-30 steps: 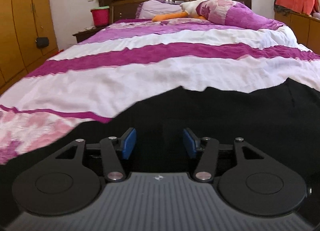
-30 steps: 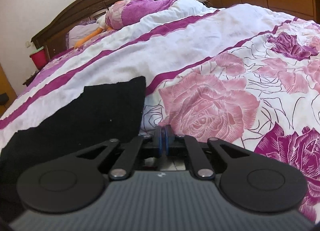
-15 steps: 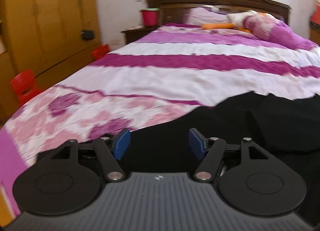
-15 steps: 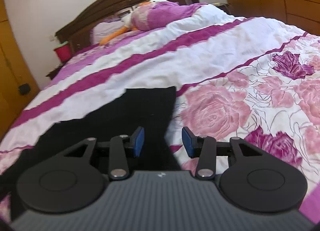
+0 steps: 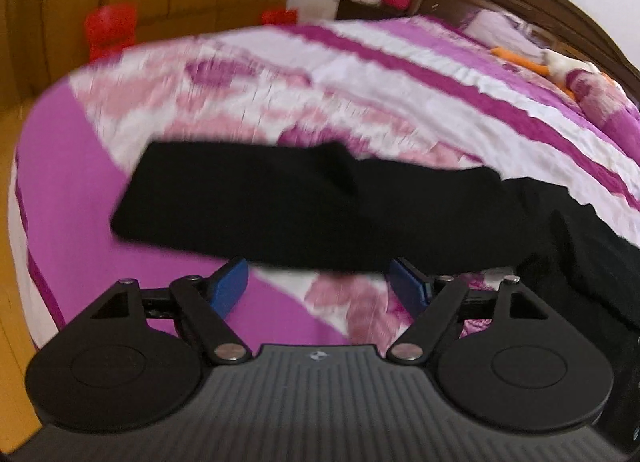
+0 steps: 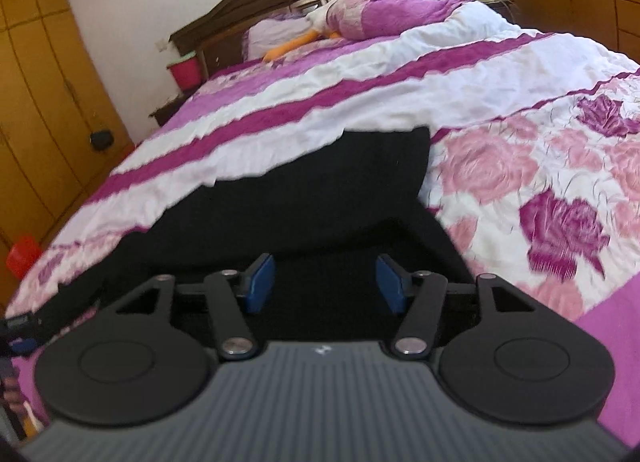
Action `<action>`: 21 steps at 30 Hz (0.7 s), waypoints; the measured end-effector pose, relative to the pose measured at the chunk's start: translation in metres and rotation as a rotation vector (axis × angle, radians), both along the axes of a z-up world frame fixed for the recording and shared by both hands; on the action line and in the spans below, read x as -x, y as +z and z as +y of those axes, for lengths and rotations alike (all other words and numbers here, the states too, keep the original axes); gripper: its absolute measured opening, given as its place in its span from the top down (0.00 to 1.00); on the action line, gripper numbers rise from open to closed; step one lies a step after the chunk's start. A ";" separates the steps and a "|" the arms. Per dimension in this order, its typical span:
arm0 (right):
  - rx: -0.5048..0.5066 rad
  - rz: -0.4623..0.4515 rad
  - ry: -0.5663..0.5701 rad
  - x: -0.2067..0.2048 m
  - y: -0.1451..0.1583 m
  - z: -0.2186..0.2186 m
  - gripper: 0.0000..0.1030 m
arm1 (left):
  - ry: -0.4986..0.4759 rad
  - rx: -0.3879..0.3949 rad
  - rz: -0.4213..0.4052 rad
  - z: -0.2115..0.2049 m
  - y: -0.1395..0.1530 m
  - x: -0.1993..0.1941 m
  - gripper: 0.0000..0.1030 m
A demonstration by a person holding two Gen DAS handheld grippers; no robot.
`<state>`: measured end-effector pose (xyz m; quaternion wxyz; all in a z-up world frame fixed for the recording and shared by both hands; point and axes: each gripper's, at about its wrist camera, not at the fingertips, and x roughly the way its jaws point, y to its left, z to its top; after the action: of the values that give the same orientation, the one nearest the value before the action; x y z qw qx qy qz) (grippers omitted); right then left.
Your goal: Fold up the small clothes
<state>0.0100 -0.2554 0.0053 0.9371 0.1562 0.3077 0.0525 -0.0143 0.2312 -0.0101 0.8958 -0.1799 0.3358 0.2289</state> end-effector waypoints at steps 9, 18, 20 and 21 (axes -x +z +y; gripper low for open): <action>0.059 0.093 0.023 0.007 -0.041 0.023 0.44 | 0.103 0.129 -0.099 0.016 -0.018 -0.008 0.19; 0.080 0.075 0.024 0.015 -0.059 0.026 0.43 | 0.240 0.288 -0.215 0.055 -0.024 -0.022 0.18; 0.083 0.067 0.026 0.016 -0.060 0.027 0.43 | 0.263 0.306 -0.232 0.062 -0.023 -0.026 0.19; 0.079 0.064 0.026 0.017 -0.061 0.026 0.43 | 0.269 0.309 -0.234 0.065 -0.023 -0.029 0.19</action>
<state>-0.0067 -0.2290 -0.0555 0.9314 0.1166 0.3416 0.0475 0.0146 0.2967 -0.0331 0.8519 -0.3834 0.2336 0.2695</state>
